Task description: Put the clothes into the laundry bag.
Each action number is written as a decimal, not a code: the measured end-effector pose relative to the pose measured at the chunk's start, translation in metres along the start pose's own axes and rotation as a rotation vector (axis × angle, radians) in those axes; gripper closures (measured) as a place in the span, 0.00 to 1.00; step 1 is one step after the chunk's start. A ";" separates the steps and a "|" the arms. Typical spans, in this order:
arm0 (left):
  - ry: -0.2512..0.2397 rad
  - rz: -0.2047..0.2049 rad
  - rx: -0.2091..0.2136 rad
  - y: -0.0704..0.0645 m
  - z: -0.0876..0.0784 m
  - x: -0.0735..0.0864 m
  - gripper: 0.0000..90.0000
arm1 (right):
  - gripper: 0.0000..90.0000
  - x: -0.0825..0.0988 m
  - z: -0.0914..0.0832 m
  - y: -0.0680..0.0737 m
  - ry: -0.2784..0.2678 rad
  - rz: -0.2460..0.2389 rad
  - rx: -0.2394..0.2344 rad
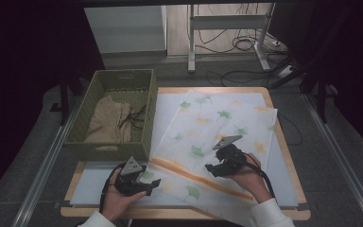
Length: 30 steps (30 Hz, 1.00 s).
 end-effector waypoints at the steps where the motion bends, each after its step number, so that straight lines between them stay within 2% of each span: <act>1: 0.000 0.000 0.000 0.000 0.000 0.000 0.22 | 0.38 -0.001 0.002 0.002 0.006 0.000 -0.003; 13: -0.003 -0.002 -0.001 0.000 -0.001 0.000 0.22 | 0.38 -0.004 0.018 0.021 0.038 -0.042 -0.035; 17: -0.006 -0.001 0.002 -0.001 -0.001 0.000 0.22 | 0.38 -0.007 0.022 0.028 0.050 -0.073 -0.034; 20: -0.008 -0.001 0.003 -0.001 -0.001 0.000 0.22 | 0.38 -0.008 0.023 0.030 0.059 -0.079 -0.032; 21: -0.011 -0.003 0.003 0.000 -0.002 0.000 0.22 | 0.38 -0.010 0.024 0.034 0.067 -0.101 -0.029; 30: -0.014 -0.009 0.001 0.000 -0.002 0.000 0.22 | 0.38 -0.011 0.032 0.040 0.106 -0.131 -0.029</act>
Point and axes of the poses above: each handheld gripper's, and its own axes: z roughly forward along the jaws, x roughly out of its underside, y roughly to its left, the point moved 4 cm from there along z, roughly forward along the jaws, and after that the axes turned 12 degrees about x, right-handed, at the moved point
